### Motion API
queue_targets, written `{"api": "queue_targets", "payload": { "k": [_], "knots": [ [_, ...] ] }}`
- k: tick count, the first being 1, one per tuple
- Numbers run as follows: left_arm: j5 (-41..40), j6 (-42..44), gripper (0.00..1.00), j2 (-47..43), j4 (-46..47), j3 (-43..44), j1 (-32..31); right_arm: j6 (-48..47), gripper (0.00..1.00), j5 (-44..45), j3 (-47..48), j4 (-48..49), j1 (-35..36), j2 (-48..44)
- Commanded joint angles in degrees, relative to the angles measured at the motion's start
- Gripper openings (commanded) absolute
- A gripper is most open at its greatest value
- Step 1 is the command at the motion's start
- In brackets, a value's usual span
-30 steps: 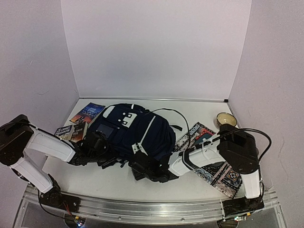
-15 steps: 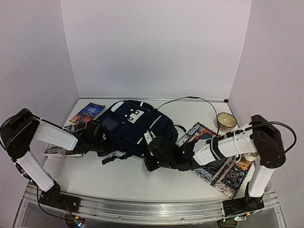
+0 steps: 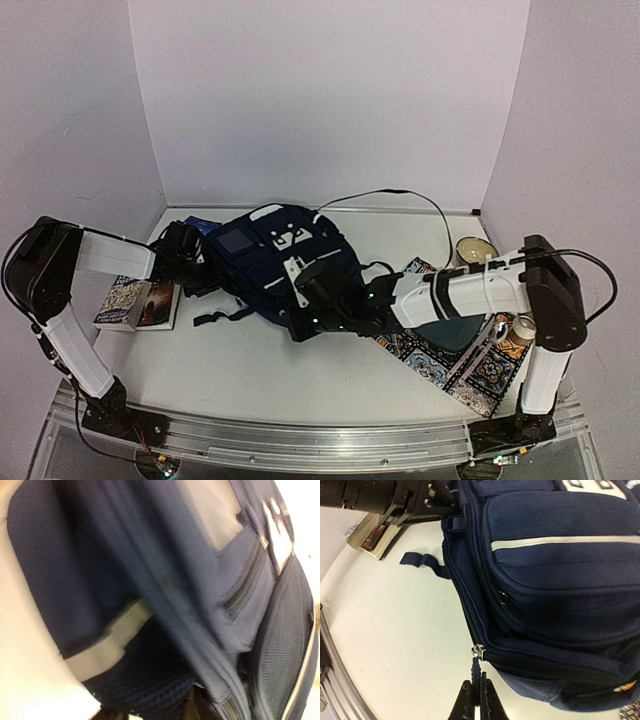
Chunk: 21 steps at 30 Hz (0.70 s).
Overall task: Pack the student bag
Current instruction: Unzip the largest pocket of the student bag.
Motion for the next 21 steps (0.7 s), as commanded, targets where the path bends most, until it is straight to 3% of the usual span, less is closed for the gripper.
{"api": "queue_targets", "payload": {
  "k": [1,8,13,21],
  "knots": [
    [-4.4,-3.2,0.42,-6.7,-0.5,-0.8,3.5,-1.2,0.0,-3.7,9.3,-5.2,1.3,4.9],
    [2.3,-13.6,0.57,-21.0,0.8,-10.3,1.8,-1.5,0.0,-5.5,16.0,-3.5,1.3,10.5],
    [1.4,-22.9,0.62,-27.6,4.8,-17.7,-5.7,-1.5,0.0,-7.1,17.7,-2.2,1.3,12.5],
    [0.2,-28.9,0.63,-25.1,11.4,-21.4,-11.9,-2.0,0.0,-8.1,17.6,-1.0,1.4,12.9]
  ]
}}
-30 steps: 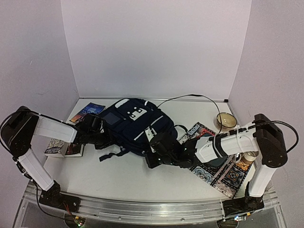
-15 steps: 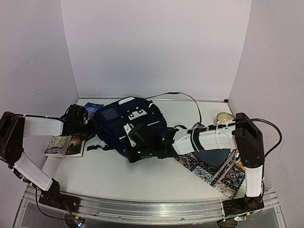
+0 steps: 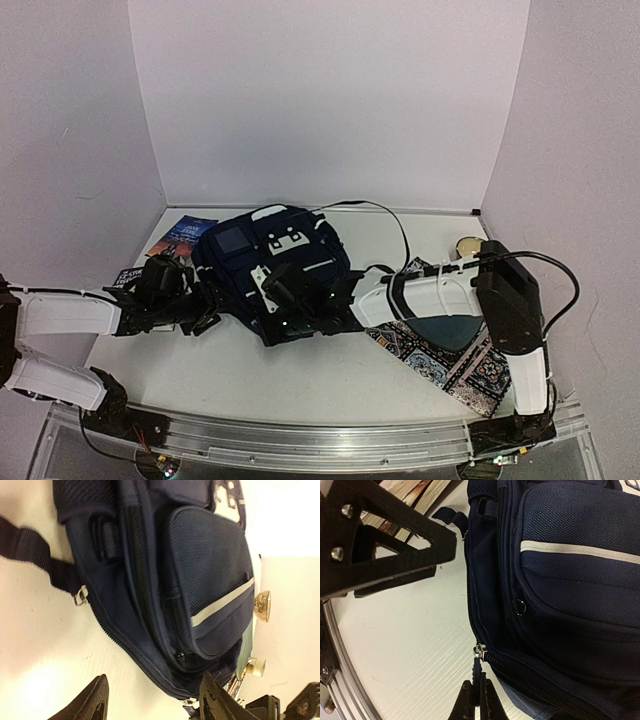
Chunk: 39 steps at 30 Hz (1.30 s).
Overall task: Pack the student bag
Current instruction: Unzip the largest pocket of the student bag.
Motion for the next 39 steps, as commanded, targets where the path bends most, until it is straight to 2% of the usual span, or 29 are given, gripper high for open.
{"api": "queue_targets", "payload": {
  "k": [1,9,12,16,19,22,29,35,39],
  "knots": [
    [-1.3,-4.0,0.63,2.3,5.8,1.3,-1.7,-1.2,0.0,-1.2,2.8,2.8,0.4,0.1],
    [-3.9,-4.7,0.59,11.9,9.8,4.7,-6.7,-1.9,0.0,-1.5,1.7,3.3,0.4,-1.2],
    [-3.8,-4.4,0.45,15.2,11.2,5.6,-7.2,-2.5,0.0,-1.2,0.4,3.3,0.4,-2.7],
    [-7.6,-1.6,0.15,15.8,11.2,6.1,-7.1,-2.7,0.0,0.2,-3.1,2.7,0.4,-6.2],
    [-9.8,2.0,0.01,15.6,10.8,6.6,-6.8,-2.8,0.0,1.4,-6.8,1.0,0.4,-9.7],
    [-12.1,4.4,0.0,15.5,9.6,7.0,-5.7,-3.2,0.0,3.2,-10.7,-1.4,0.3,-13.4],
    [-17.2,12.7,0.0,14.7,0.3,11.1,-2.4,-4.1,0.0,6.3,-17.1,-7.8,-1.2,-20.5],
    [-17.6,20.3,0.0,13.4,-6.2,12.7,4.4,-4.4,0.0,9.3,-21.8,-10.6,-6.0,-27.1],
    [-21.0,25.0,0.0,13.1,-10.1,15.1,6.7,-4.5,0.0,8.5,-21.7,-11.5,-7.7,-29.0]
  ]
}}
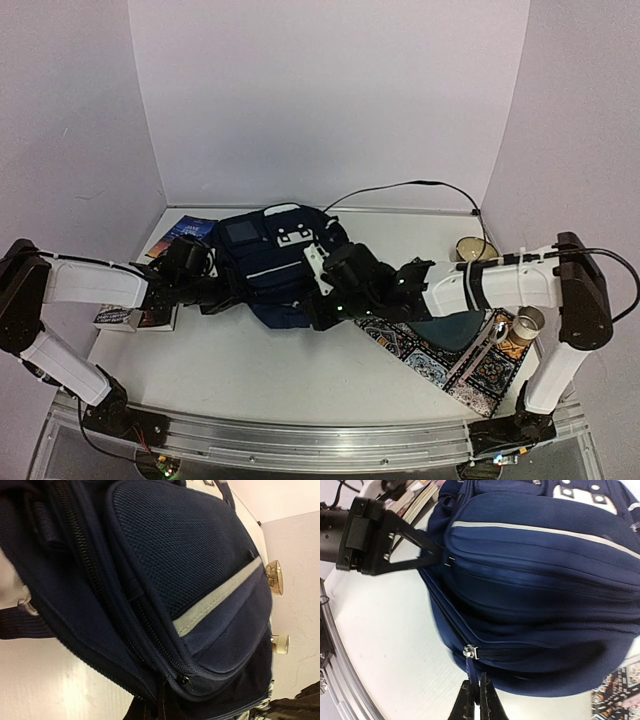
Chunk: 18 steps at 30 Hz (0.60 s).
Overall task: Pack the student bag
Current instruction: Unzip the largest pocket of the student bag.
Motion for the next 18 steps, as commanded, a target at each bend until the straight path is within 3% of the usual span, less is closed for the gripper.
{"api": "queue_targets", "payload": {
  "k": [1,7,8,13,18],
  "knots": [
    [-22.3,11.5,0.0,-0.6,-10.2,3.1,8.9,-0.8,0.0,4.6,-0.2,-14.2,-2.4,-7.5],
    [-24.1,18.7,0.02,3.2,-11.2,8.1,10.7,1.6,0.0,-4.2,3.7,-11.9,-2.1,-1.3],
    [-22.5,18.9,0.05,3.4,-11.6,9.1,10.7,2.2,0.0,-5.4,4.7,-10.2,-1.7,-0.1],
    [-11.4,11.3,0.42,-1.8,-10.8,7.1,10.2,4.9,0.0,-6.2,10.9,-5.5,0.5,6.7],
    [-6.0,-1.3,0.56,-11.6,-9.8,-0.4,8.9,6.2,0.0,-5.7,16.0,-2.4,1.8,11.9]
  ]
}}
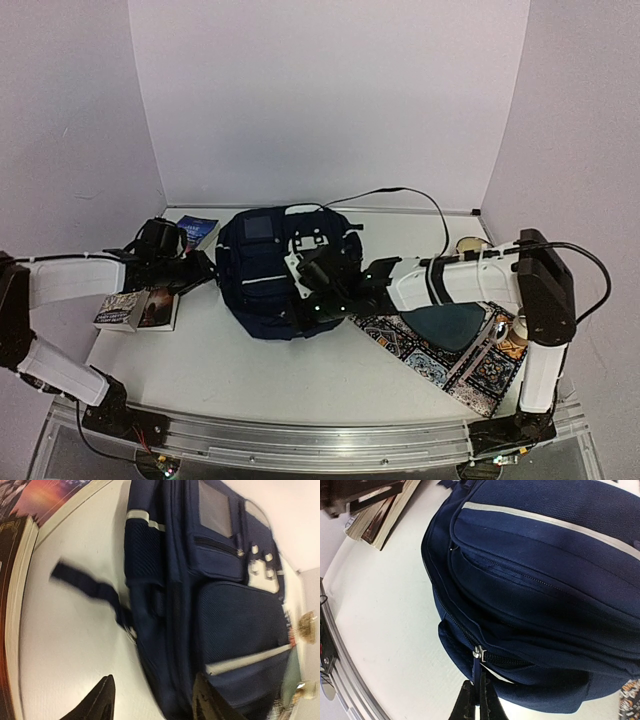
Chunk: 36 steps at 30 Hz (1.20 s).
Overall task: Pack the student bag
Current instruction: Unzip the largest pocket of the student bag, then hold the student bag at the center of the board.
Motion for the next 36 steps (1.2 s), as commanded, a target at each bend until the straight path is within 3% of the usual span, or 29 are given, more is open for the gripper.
{"api": "queue_targets", "payload": {
  "k": [1,9,18,22,28,30,36],
  "knots": [
    [3.0,-11.8,0.58,-9.8,1.4,-6.3,-2.9,1.6,0.0,-0.1,6.9,3.7,1.9,3.0],
    [3.1,-25.1,0.63,-14.2,10.5,-15.2,-11.6,1.2,0.0,-0.6,10.9,5.5,3.4,6.3],
    [2.5,-26.5,0.61,-5.7,16.1,-14.2,-14.5,-0.1,0.0,-2.4,11.5,6.3,4.7,6.2],
    [-1.3,-25.5,0.46,-2.8,16.4,-12.6,-15.6,-0.5,0.0,-3.4,11.1,6.2,4.8,5.6],
    [-8.0,-23.8,0.04,-0.7,16.2,-13.2,-15.6,-0.8,0.0,-1.2,5.6,5.2,4.9,-0.1],
    [-9.9,-23.3,0.0,-0.4,15.9,-13.6,-15.6,-1.0,0.0,1.5,3.3,3.9,4.8,-2.4],
    [-15.2,-20.5,0.0,-1.7,12.5,-13.9,-14.5,-1.2,0.0,6.0,-5.4,0.8,2.3,-10.1]
  ]
}}
